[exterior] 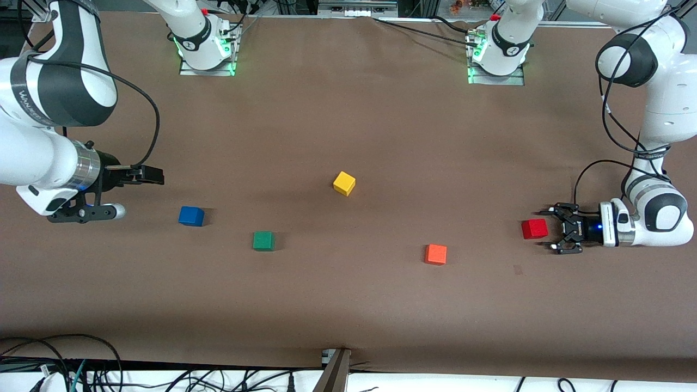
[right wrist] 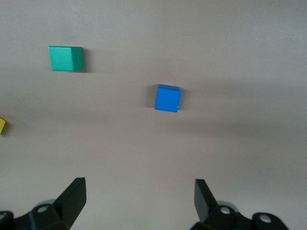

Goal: Pass red block to right arm, stack on blue
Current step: 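Close the left gripper on the red cube and lift it, then carry the red cube toward the right gripper while the right gripper approaches, then grasp the red cube with the right gripper, then open the left gripper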

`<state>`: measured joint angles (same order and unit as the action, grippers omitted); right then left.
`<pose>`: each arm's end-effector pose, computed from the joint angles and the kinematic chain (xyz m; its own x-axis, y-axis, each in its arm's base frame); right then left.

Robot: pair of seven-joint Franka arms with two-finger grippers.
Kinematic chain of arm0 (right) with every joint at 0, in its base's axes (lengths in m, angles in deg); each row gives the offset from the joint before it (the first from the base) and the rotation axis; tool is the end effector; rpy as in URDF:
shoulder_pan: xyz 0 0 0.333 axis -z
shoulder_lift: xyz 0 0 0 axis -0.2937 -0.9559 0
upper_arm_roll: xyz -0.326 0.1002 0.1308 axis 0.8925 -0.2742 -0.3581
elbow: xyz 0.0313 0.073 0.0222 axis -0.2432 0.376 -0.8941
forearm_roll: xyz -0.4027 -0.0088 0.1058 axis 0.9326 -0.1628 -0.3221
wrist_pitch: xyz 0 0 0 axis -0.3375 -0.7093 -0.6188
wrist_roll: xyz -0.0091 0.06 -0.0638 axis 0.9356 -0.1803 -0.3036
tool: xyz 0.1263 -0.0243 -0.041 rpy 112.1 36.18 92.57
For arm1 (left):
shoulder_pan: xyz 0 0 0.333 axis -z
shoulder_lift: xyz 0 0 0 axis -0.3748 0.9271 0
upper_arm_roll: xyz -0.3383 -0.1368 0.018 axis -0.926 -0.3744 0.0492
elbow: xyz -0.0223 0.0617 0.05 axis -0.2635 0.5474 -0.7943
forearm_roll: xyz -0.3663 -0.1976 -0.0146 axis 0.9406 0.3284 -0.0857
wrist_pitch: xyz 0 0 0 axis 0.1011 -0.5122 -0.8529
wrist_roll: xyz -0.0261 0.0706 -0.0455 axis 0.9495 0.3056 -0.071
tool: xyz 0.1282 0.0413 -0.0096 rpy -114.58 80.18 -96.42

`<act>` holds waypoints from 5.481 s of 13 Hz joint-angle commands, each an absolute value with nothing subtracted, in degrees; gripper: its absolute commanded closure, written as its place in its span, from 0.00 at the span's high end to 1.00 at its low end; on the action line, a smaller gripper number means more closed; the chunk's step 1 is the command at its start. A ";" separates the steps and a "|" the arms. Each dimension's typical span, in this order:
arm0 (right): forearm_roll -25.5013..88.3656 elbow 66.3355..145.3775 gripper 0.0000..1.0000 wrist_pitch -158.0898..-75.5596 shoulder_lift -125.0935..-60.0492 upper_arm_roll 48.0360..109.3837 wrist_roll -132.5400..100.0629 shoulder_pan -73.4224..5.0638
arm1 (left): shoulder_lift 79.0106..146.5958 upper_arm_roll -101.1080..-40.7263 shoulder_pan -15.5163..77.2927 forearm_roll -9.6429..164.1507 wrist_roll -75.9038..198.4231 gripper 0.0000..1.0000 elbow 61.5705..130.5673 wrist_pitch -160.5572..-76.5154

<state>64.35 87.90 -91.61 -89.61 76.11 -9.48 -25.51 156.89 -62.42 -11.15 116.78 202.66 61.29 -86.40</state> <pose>0.6775 0.0808 0.4969 0.9784 0.0649 -0.1962 0.0570 -0.9973 -0.0454 0.6914 0.2199 0.0592 0.0439 -0.2884 0.9565 -0.9973 0.0431 0.0588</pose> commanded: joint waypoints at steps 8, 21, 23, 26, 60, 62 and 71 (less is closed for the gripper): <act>55.03 87.52 1.00 -96.48 -90.46 75.90 -8.83 -27.10 | 157.93 -62.17 -9.46 119.06 206.14 0.00 59.37 -85.75; 23.39 87.96 1.00 -99.46 -95.47 75.99 -9.98 -27.45 | 155.74 -77.37 3.71 125.18 192.33 0.00 60.17 -80.47; 20.04 88.05 1.00 -102.26 -96.78 75.90 -9.98 -28.85 | 155.65 -77.38 9.24 132.82 191.99 0.00 60.16 -82.39; 10.38 88.40 1.00 -108.50 -98.90 75.90 -9.80 -32.98 | 155.47 -77.46 17.33 144.87 192.43 0.00 60.25 -89.77; 7.28 97.54 0.33 -136.03 -97.50 74.75 -2.59 -46.96 | 153.01 -77.82 30.19 164.33 193.39 0.00 60.34 -104.47; 7.37 97.54 0.07 -136.03 -97.50 74.75 -2.59 -46.96 | 153.10 -77.82 30.10 164.33 193.39 0.00 60.34 -104.47; 7.54 97.36 0.01 -136.03 -97.23 74.84 -2.77 -46.79 | 153.01 -77.82 29.92 164.59 193.39 0.00 60.87 -104.38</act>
<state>8.26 97.61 -135.52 -97.09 74.77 -2.82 -46.71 154.37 -77.98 30.11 162.91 192.47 59.67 -104.30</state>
